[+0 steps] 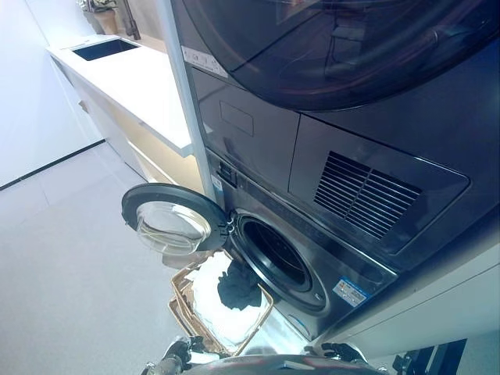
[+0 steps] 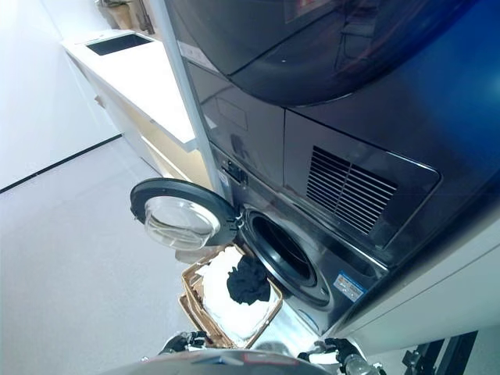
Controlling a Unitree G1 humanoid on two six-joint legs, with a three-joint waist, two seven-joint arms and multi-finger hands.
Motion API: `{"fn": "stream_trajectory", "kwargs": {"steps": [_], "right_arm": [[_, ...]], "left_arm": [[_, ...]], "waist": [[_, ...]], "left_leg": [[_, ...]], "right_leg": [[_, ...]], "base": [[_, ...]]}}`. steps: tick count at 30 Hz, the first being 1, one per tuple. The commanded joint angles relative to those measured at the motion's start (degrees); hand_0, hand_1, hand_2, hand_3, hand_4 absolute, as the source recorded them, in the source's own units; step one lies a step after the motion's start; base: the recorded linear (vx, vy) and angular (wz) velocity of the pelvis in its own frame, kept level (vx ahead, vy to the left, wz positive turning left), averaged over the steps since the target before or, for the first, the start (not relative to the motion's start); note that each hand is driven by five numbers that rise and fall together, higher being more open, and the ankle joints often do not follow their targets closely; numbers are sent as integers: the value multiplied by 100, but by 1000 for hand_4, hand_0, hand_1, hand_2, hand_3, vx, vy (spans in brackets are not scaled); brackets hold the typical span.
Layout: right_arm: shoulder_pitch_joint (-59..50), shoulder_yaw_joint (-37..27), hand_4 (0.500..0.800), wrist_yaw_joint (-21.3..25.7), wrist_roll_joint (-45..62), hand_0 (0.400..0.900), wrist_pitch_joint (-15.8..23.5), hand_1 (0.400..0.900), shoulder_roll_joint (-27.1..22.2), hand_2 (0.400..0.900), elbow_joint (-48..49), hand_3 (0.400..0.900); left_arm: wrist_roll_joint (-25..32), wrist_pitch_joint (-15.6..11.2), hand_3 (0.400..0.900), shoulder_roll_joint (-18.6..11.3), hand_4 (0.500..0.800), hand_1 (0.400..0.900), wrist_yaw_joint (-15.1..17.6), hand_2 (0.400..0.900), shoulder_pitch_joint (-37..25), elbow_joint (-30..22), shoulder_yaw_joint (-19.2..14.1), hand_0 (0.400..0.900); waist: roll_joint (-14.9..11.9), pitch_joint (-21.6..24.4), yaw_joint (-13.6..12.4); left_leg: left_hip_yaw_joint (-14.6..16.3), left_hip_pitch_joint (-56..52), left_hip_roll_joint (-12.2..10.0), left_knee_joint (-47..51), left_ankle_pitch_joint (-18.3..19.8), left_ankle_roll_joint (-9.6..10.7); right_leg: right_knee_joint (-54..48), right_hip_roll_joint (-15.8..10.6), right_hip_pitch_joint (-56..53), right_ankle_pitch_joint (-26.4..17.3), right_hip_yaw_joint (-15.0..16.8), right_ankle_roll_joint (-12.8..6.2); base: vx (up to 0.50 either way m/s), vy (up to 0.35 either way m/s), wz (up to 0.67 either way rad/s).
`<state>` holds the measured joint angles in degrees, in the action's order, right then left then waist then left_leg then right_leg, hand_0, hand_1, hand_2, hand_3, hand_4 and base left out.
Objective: Put the clothes in the basket into the washing machine.
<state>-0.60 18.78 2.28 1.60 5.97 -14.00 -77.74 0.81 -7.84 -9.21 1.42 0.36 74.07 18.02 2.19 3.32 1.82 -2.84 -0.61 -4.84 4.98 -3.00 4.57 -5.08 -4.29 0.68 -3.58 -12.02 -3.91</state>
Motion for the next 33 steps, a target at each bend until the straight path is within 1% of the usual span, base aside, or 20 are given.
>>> {"fn": "stream_trajectory", "kwargs": {"steps": [1, 4, 5, 6, 7, 8, 10, 11, 12, 14, 16, 18, 20, 22, 23, 24, 25, 27, 31, 33], "right_arm": [[-160, 214, 800, 72, -89, 900, 42, 900, 236, 900, -193, 900], [-164, 237, 800, 121, -91, 900, 81, 900, 131, 900, -119, 900], [-165, 236, 800, 120, -91, 900, 81, 900, 132, 900, -119, 900], [-165, 229, 800, 153, -37, 900, 154, 900, 51, 900, -21, 900], [-159, 231, 800, 179, 5, 900, 197, 900, 11, 900, 23, 900], [-153, 229, 800, 201, 30, 900, 241, 900, -29, 900, 66, 900], [-130, 206, 800, 228, 88, 900, 312, 900, -141, 900, 133, 900], [-144, 180, 800, 252, 156, 900, 372, 900, -220, 900, 166, 900], [-148, 151, 800, 271, 216, 900, 421, 900, -279, 900, 187, 900], [-246, 71, 800, 325, 374, 900, 479, 900, -351, 900, 190, 900], [-406, -7, 800, 386, 564, 900, 505, 900, -406, 900, 135, 900], [-527, -79, 800, 452, 732, 900, 570, 900, -526, 900, 189, 900], [-613, -153, 800, 504, 880, 900, 631, 900, -630, 900, 236, 900], [-647, -217, 800, 537, 1001, 900, 677, 900, -745, 900, 310, 900], [-649, -223, 800, 536, 1001, 900, 676, 900, -745, 900, 311, 900], [-676, -242, 800, 556, 1104, 900, 723, 900, -839, 900, 387, 900], [-678, -247, 800, 555, 1104, 900, 722, 900, -838, 900, 387, 900], [-702, -271, 800, 593, 1218, 900, 747, 900, -891, 900, 433, 900], [-776, -237, 800, 593, 1491, 900, 870, 900, -992, 900, 626, 900], [-809, -244, 800, 595, 1574, 900, 904, 900, -1039, 900, 739, 900]], "left_arm": [[-461, -311, 900, -294, 800, 900, 279, 900, -658, 280, 115, 900], [-847, -434, 900, -560, 800, 900, 520, 900, -877, -25, 350, 900], [-847, -433, 900, -561, 800, 900, 519, 900, -877, -28, 350, 900], [-1304, -515, 900, -828, 800, 900, 761, 900, -1070, -240, 583, 900], [-1623, -540, 900, -977, 800, 900, 956, 900, -1178, -329, 747, 900], [-1821, -547, 900, -1093, 800, 900, 1073, 900, -1277, -388, 853, 900], [-2409, -591, 900, -1423, 800, 900, 1303, 900, -1571, -579, 1231, 900], [-2780, -600, 900, -1605, 800, 900, 1469, 900, -1762, -671, 1486, 900], [-2968, -562, 900, -1772, 800, 900, 1622, 900, -1974, -720, 1603, 900], [-3184, -516, 900, -1937, 800, 900, 1833, 900, -2348, -743, 1789, 900], [-3199, -470, 900, -2023, 800, 900, 1971, 900, -2759, -782, 1916, 900], [-3465, -395, 900, -2130, 800, 900, 2136, 900, -3221, -780, 2192, 900], [-3562, -330, 900, -2151, 800, 900, 2258, 900, -3601, -735, 2388, 900], [-3766, -302, 900, -2175, 800, 900, 2312, 900, -3926, -752, 2671, 900], [-3766, -303, 900, -2171, 800, 900, 2314, 900, -3934, -747, 2676, 900], [-3909, -253, 900, -2236, 800, 900, 2350, 900, -4272, -782, 2918, 900], [-3907, -253, 900, -2234, 800, 900, 2349, 900, -4280, -779, 2922, 900], [-4022, -264, 900, -2273, 800, 900, 2374, 900, -4608, -841, 3148, 900], [-4171, -127, 900, -2333, 800, 900, 2456, 900, -5305, -751, 3549, 900], [-4196, -82, 900, -2371, 800, 900, 2462, 900, -5523, -660, 3632, 900]], "waist": [[-351, -162, 55], [-351, -199, 100], [-352, -199, 97], [-353, -243, 130], [-357, -274, 145], [-364, -316, 160], [-371, -410, 206], [-382, -497, 234], [-393, -594, 255], [-407, -783, 291], [-417, -1043, 313], [-444, -1320, 397], [-461, -1495, 482], [-449, -1562, 563], [-446, -1549, 558], [-430, -1639, 624], [-428, -1620, 617], [-406, -1714, 678], [-375, -1878, 822], [-360, -1876, 876]], "left_leg": [[133, 125, 319, 2, 246, -142], [177, 157, 306, 2, 244, -130], [179, 157, 306, 2, 244, -129], [192, 205, 303, 2, 231, -117], [208, 248, 298, 2, 213, -108], [220, 296, 295, 2, 197, -101], [235, 430, 274, 2, 159, -82], [241, 535, 262, 2, 131, -75], [233, 648, 260, 2, 103, -73], [245, 855, 254, 2, 33, -74], [231, 1101, 248, -81, -28, -94], [276, 1513, 267, -447, 4, -121], [330, 1945, 311, -800, 51, -123], [370, 2274, 333, -982, 73, -122], [371, 2303, 332, -999, 79, -122], [435, 2547, 319, -1088, 80, -122], [438, 2581, 318, -1106, 86, -123], [450, 2872, 326, -1242, 96, -117], [478, 3548, 367, -1686, 231, -101], [489, 3882, 326, -1938, 325, -98]], "right_leg": [[99, -286, 5, -29, 274, -343], [89, -278, 65, -51, 312, -358], [90, -278, 66, -51, 314, -357], [93, -266, 135, -65, 335, -365], [91, -261, 178, -76, 337, -371], [92, -256, 230, -88, 342, -377], [100, -254, 359, -114, 348, -387], [119, -246, 476, -129, 345, -400], [159, -231, 615, -139, 348, -398], [271, -225, 859, -152, 346, -394], [446, -248, 1138, -148, 341, -378], [645, -290, 1489, -169, 374, -361], [748, -334, 1823, -226, 410, -351], [796, -359, 2108, -302, 442, -358], [804, -359, 2133, -302, 444, -358], [829, -374, 2388, -353, 485, -368], [840, -373, 2420, -352, 490, -368], [903, -388, 2705, -377, 514, -370], [1171, -399, 3371, -356, 618, -349], [1333, -385, 3686, -318, 634, -346]], "base": [[14, 3, -15], [10, 8, -12], [1, 11, -12], [-3, 5, -11], [-16, 7, -15], [-29, 0, -10], [-45, 5, -10], [-86, 8, -10], [-129, 7, -10], [-133, 26, -9], [-151, 39, -9], [-176, 57, -11], [-122, 60, -14], [-46, 47, -11], [-42, 66, -18], [-30, 46, -14], [-57, 57, -15], [-55, 26, -5], [-73, 26, -8], [-41, 11, -7]]}}
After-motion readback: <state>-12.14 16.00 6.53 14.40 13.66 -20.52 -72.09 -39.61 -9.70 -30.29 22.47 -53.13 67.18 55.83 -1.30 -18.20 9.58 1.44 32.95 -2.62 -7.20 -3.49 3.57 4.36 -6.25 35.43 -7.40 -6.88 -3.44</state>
